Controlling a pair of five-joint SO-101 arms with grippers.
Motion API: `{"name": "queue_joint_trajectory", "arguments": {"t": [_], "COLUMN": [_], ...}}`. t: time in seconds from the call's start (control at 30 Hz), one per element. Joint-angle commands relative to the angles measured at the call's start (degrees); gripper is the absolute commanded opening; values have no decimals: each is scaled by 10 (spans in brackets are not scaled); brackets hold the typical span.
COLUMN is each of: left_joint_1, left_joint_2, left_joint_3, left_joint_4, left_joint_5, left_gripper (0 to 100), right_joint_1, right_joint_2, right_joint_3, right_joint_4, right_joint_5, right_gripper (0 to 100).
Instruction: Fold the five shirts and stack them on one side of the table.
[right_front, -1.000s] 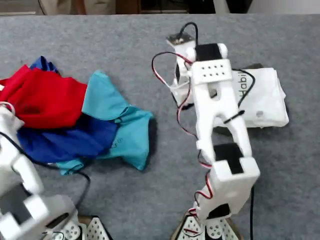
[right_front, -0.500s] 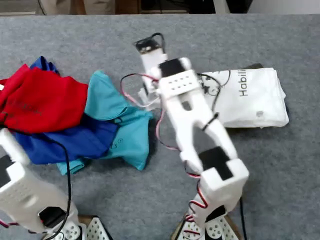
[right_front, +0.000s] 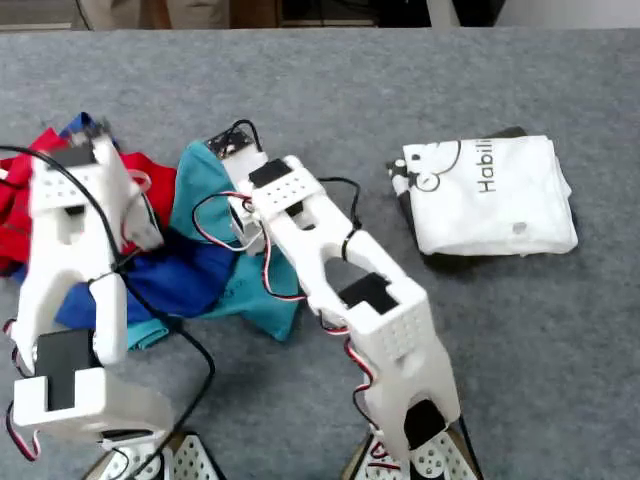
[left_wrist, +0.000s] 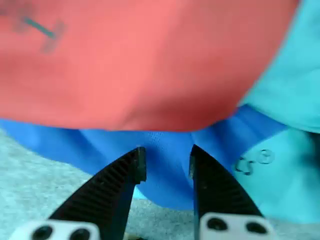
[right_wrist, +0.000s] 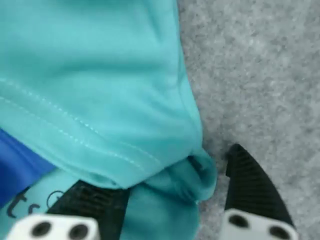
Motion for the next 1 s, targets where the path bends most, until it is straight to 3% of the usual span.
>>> {"name": "queue_joint_trajectory", "arguments": {"t": [0.0, 0.23, 0.4, 0.53, 0.97], "left_joint_1": [13, -42, -45, -59, -215], "left_joint_2": [-27, -17, 50, 114, 162], "left_joint_3": [92, 130, 118, 56, -278], "left_joint_4": [-111, -205, -234, -234, -168], "left_joint_5": [9, 65, 79, 59, 57], "left_gripper": [161, 157, 143, 12, 19], "right_joint_1": [-15, -15, -15, -15, -15], "right_joint_2": [22, 30, 30, 30, 31], "right_joint_3": [-36, -50, -50, -50, -49], "right_joint_4": [-2, -2, -2, -2, -2], "right_joint_5": [-6, -6, -6, -6, -3], "right_gripper": [263, 0, 27, 26, 26]}}
